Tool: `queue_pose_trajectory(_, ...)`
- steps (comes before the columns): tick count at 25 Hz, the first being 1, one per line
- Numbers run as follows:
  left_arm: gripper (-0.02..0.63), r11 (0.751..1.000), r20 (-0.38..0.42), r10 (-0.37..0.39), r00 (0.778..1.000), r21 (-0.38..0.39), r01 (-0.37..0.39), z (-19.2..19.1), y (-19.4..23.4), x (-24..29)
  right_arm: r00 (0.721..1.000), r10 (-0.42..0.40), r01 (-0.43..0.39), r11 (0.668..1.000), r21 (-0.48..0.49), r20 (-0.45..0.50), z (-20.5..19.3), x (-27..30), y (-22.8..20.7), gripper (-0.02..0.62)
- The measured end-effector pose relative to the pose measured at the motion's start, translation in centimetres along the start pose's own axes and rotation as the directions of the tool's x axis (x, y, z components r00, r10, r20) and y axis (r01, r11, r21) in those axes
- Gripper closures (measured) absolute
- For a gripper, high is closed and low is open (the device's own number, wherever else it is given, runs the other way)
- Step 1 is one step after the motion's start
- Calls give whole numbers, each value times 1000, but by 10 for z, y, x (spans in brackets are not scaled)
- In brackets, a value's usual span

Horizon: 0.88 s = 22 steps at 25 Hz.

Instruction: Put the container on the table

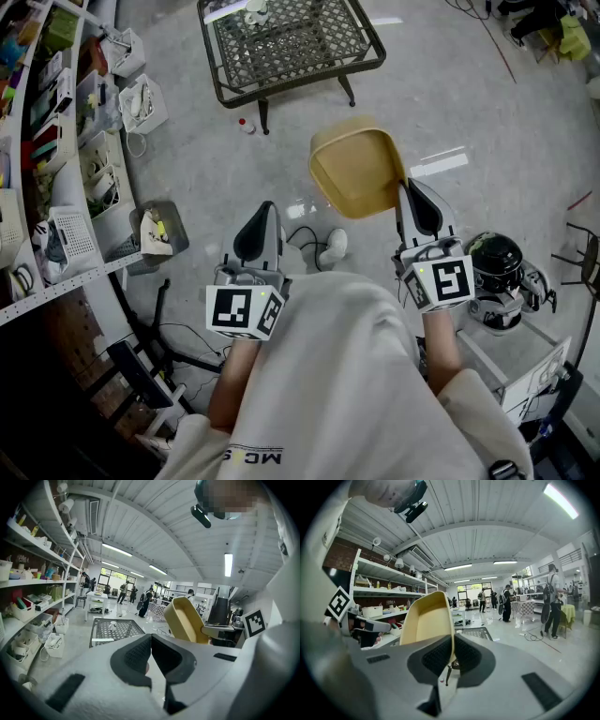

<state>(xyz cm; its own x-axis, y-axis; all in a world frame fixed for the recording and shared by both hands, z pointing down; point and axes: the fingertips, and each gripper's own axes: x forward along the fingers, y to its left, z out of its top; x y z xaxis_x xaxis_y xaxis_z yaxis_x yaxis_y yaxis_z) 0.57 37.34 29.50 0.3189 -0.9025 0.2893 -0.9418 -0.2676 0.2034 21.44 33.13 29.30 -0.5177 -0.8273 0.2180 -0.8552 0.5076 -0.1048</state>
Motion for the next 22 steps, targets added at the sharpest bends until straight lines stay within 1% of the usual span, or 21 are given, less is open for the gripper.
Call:
queue_pose_trajectory(4,580,1000,24,15,1000,9,-15,4,-14,-1,1000,22,-22,1000,7,14,8,-7,-10,566)
queue_pose_trajectory(9,580,999,38,31,999,17,-31,5,-30,-1,1000,16,-16,999,31,23,10,-22,-23,566)
queue_pose_trajectory(12,580,999,38,33,999,20,-34,3,-42,2,999,30,-32,998,59,33,12,-27,-31,566)
queue_pose_trajectory(15,580,999,34,35,999,22,-36,0,-56,2,999,39,-41,997,65,33,9,-33,-39,566)
queue_pose_trajectory(18,580,998,35,59,998,4,-59,-5,-55,1,999,27,-28,998,50,19,2,-28,-49,566)
queue_pose_trajectory(20,580,997,14,74,997,-23,-74,-13,-51,0,1000,5,-6,999,52,13,1,-26,-58,566)
queue_pose_trajectory(22,580,997,2,72,997,-24,-72,-16,-52,5,1000,-10,9,998,62,16,4,-25,-68,566)
